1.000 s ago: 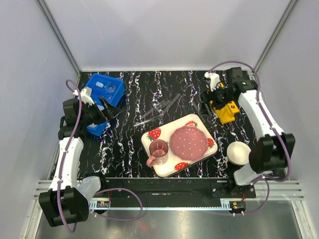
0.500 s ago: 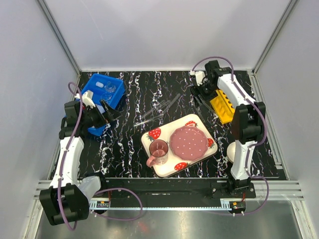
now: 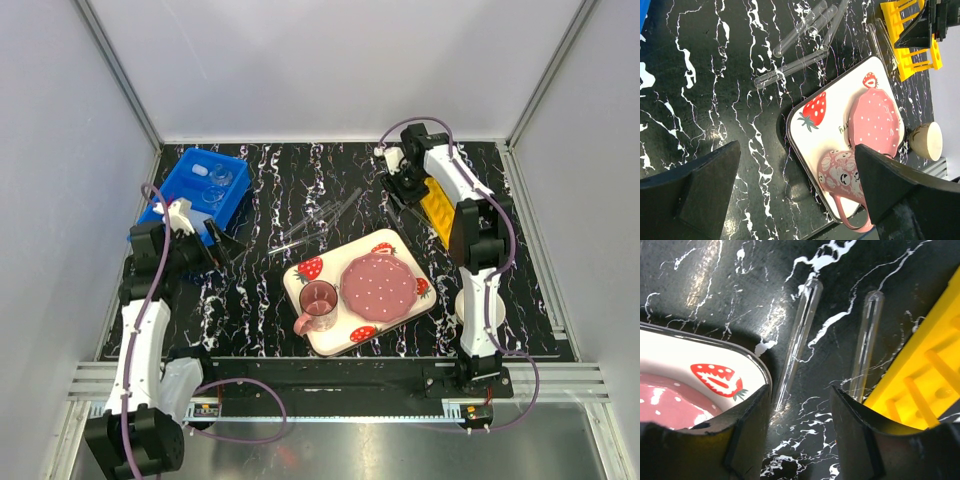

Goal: Organize the chemistry lab equipment

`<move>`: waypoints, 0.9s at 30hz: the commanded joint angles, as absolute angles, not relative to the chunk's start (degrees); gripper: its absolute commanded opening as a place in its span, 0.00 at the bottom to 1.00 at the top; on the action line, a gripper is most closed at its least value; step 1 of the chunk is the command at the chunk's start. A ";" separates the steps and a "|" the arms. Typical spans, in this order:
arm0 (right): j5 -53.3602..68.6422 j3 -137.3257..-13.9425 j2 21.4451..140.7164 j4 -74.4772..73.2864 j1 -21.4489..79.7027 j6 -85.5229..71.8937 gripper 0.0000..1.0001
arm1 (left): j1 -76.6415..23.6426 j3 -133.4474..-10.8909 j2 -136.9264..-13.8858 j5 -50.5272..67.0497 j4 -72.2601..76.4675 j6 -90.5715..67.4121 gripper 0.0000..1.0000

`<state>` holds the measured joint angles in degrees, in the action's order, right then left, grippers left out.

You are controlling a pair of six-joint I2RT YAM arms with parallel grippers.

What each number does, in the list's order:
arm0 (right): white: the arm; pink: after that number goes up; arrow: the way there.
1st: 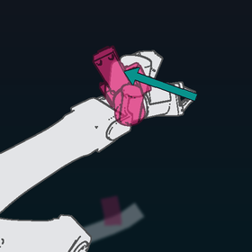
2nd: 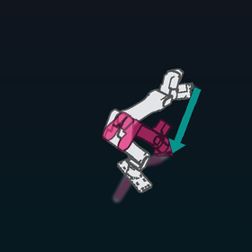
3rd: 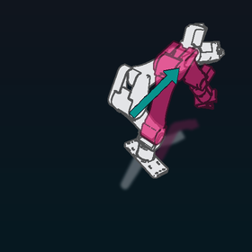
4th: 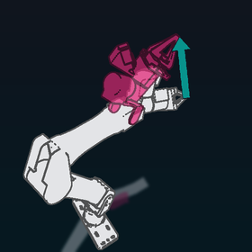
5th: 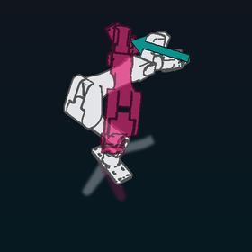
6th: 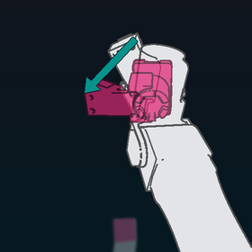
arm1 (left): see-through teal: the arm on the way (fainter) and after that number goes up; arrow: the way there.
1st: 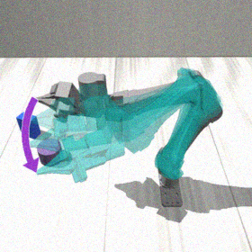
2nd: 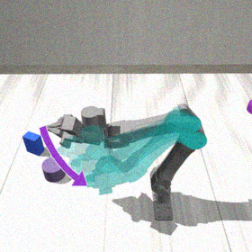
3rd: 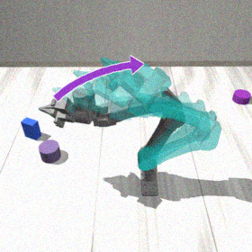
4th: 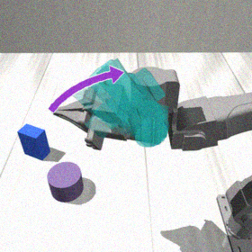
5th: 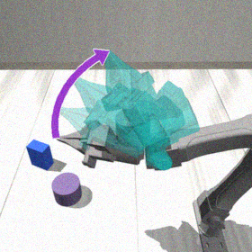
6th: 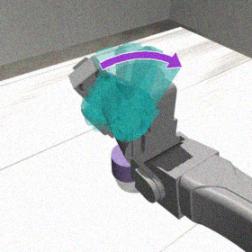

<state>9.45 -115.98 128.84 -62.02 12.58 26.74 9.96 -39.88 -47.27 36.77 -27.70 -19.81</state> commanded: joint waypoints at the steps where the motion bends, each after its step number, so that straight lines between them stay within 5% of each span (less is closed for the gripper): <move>1: 13.71 -115.93 129.02 -62.94 13.62 25.84 0.57 | 9.84 -39.55 -45.18 39.37 -26.45 -18.99 0.99; 18: 10.29 -125.77 139.92 -64.34 14.50 22.68 0.56 | 9.84 -36.92 -40.78 42.71 -25.05 -21.09 0.99; 27: 6.16 -124.81 141.33 -61.79 14.77 20.22 0.42 | 9.84 -36.21 -42.36 45.26 -21.88 -22.59 0.99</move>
